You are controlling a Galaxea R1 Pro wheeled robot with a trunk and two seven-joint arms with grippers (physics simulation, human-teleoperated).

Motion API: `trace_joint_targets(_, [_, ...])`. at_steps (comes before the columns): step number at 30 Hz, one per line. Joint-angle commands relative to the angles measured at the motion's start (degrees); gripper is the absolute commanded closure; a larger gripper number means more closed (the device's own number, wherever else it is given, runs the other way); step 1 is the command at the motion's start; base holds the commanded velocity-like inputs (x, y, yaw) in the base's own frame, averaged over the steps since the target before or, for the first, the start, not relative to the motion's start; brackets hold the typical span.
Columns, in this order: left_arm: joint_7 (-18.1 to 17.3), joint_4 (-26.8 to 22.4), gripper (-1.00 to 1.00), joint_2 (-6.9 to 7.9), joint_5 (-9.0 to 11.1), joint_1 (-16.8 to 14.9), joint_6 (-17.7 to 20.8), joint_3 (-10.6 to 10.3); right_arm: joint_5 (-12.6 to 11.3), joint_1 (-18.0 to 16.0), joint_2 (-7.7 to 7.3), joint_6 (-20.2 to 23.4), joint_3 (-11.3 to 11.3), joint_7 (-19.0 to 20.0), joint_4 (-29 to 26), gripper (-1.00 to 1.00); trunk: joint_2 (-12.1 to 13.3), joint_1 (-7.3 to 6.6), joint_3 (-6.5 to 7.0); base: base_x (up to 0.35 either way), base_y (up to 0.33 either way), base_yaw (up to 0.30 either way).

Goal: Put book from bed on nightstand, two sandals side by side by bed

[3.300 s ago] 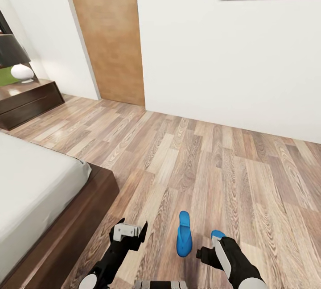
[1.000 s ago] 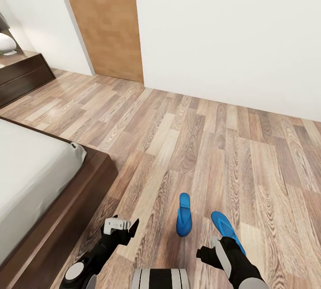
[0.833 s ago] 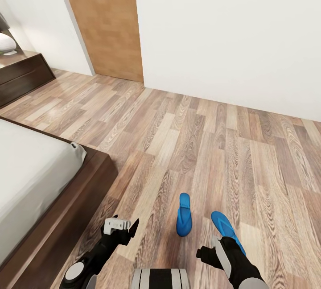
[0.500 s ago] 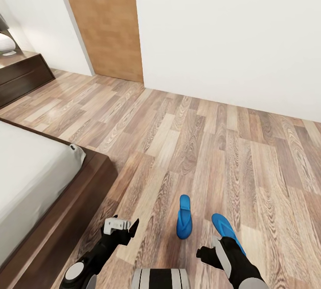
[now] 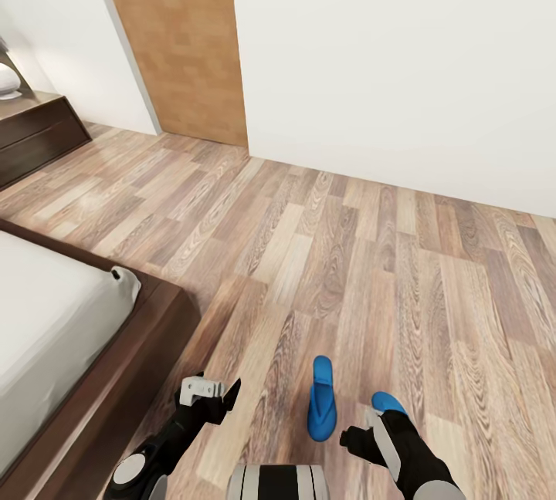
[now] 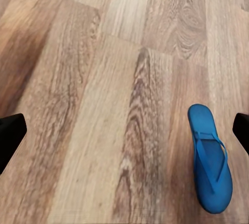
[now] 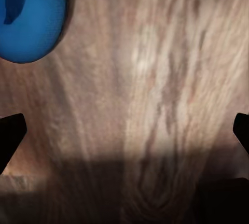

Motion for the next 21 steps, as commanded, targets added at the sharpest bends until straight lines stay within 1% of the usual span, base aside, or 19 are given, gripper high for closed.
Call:
trace_joint_targets(1, [-0.2,-0.1,-1.00,-0.01,0.6,0.0,0.4,0.1,-0.2,0.0,0.07,0.2,-0.3,-0.2,-0.1,-1.00,0.0,0.02,-0.04,0.289,0.000,0.000])
trace_joint_targets(6, [-0.2,-0.1,-1.00,-0.05,0.6,0.0,0.4,0.1,-0.2,0.0,0.07,0.2,-0.2,-0.2,-0.1,-1.00,0.0,0.02,-0.04,0.122,0.000,0.000])
trace_joint_targets(21, [-0.2,-0.1,-1.00,-0.06,0.6,0.0,0.4,0.0,-0.2,0.0,0.07,0.2,-0.2,-0.2,-0.1,-1.00,0.0,0.02,-0.04,0.005,0.000,0.000])
